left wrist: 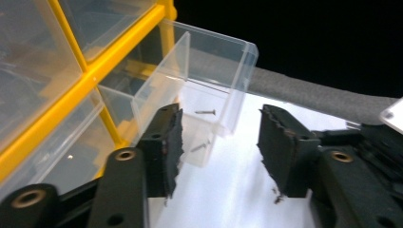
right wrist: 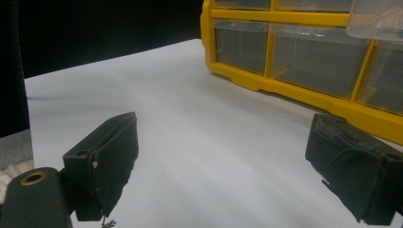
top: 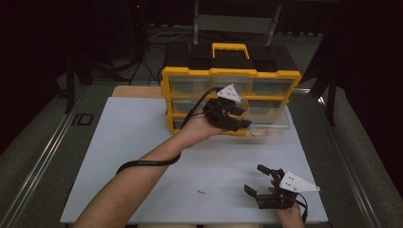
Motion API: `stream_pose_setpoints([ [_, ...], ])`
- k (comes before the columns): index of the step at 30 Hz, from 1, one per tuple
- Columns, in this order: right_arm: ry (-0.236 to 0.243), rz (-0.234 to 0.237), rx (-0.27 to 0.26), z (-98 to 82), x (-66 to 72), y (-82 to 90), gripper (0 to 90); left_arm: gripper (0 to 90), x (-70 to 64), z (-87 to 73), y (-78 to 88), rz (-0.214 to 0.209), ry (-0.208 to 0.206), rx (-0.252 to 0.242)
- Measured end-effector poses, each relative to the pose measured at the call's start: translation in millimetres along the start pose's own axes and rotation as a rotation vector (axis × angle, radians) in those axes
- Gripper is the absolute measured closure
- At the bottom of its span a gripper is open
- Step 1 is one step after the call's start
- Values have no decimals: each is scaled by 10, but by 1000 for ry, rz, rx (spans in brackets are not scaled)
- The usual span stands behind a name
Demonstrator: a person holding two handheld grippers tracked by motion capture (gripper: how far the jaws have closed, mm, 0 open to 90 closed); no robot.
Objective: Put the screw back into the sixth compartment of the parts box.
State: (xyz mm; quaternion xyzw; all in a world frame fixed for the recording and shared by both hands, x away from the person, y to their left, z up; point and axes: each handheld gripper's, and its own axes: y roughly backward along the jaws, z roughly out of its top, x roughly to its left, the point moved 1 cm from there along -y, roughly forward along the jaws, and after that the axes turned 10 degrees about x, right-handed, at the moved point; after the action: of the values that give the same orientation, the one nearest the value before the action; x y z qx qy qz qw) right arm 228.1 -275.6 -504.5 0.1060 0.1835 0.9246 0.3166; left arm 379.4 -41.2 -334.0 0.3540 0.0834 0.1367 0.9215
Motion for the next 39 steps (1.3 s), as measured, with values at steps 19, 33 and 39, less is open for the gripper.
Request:
stream_pose_setpoints([
  [19,5,-2,2,0,4,-8,105,149,-253,-620,157,-6,-61,7],
  [33,1,2,10,-4,12,-20,105,154,-419,-1187,89,-61,-75,27],
  [39,6,1,9,-4,15,-26,105,168,-486,-1371,51,-81,-89,52],
])
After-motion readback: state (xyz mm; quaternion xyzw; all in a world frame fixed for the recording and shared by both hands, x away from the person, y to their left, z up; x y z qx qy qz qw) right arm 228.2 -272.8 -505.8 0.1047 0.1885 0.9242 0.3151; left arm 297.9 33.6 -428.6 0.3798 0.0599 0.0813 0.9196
